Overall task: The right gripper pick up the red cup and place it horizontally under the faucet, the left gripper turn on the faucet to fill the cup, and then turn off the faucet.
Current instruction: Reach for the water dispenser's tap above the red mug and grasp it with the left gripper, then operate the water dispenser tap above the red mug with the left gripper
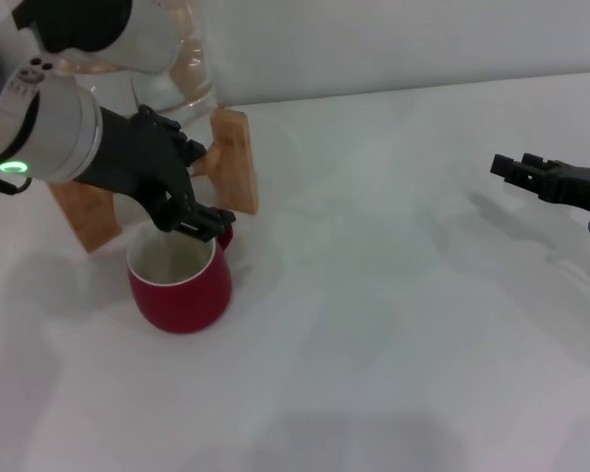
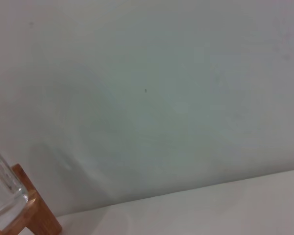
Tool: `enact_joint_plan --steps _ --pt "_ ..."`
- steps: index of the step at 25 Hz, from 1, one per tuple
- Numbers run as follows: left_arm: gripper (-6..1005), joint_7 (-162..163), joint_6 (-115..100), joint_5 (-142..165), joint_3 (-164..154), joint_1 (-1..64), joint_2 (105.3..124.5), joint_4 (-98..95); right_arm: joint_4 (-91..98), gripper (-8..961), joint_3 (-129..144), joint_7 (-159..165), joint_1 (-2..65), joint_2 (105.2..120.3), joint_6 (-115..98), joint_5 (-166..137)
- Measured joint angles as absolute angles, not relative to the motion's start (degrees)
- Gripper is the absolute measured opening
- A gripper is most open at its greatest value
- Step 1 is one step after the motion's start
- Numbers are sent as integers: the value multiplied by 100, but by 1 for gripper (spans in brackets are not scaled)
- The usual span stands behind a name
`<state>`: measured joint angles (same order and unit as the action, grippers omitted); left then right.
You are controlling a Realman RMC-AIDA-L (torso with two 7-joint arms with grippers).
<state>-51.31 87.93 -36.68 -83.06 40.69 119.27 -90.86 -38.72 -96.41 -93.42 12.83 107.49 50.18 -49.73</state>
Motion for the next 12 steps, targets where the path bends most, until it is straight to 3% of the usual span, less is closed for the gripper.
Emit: enact_joint_plan --steps 12 --pt "800 -5132 8611 -3633 -8300 4070 11927 -9030 -3804 594 -9641 -9342 1283 10749 5018 -4968"
